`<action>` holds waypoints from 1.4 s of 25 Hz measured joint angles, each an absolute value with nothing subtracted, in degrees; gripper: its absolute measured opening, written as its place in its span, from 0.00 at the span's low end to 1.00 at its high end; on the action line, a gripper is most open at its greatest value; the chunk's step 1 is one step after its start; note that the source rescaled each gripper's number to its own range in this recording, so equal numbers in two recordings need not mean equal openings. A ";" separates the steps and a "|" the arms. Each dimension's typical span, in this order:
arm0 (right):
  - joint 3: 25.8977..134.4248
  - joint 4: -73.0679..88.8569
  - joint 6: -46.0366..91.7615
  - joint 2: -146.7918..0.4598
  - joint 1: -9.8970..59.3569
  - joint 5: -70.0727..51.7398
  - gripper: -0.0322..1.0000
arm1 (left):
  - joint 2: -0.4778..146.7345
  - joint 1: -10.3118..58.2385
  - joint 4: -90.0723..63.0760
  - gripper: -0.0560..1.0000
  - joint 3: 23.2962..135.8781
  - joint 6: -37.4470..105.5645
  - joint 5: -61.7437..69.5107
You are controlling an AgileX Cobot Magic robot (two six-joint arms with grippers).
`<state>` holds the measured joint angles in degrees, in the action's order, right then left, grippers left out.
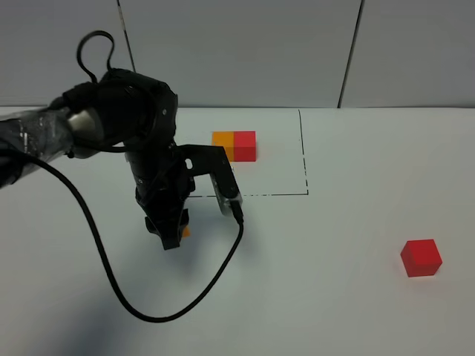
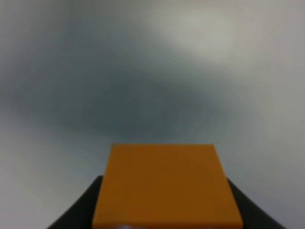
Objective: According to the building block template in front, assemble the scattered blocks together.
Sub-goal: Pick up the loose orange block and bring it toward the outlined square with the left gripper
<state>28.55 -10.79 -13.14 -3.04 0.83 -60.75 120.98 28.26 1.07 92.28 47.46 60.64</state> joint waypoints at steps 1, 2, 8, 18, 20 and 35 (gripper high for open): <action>28.55 -10.79 -13.14 -3.04 0.83 -60.75 0.44 | 121.59 28.78 1.26 0.06 92.45 48.02 60.64; 28.55 -10.79 -13.14 -3.04 0.83 -60.75 0.44 | 122.29 29.33 1.31 0.06 92.89 48.94 60.76; 28.55 -10.79 -13.14 -3.04 0.83 -60.75 0.44 | 126.76 32.74 1.26 0.06 98.03 53.34 61.08; 28.55 -10.79 -13.14 -3.04 0.83 -60.75 0.44 | 134.09 33.26 0.36 0.06 106.56 55.98 64.47; 28.55 -10.79 -13.14 -3.04 0.83 -60.75 0.44 | 135.13 33.26 0.00 0.06 106.67 56.33 64.53; 28.55 -10.79 -13.14 -3.04 0.83 -60.75 0.44 | 138.29 33.97 1.87 0.06 111.16 52.08 64.29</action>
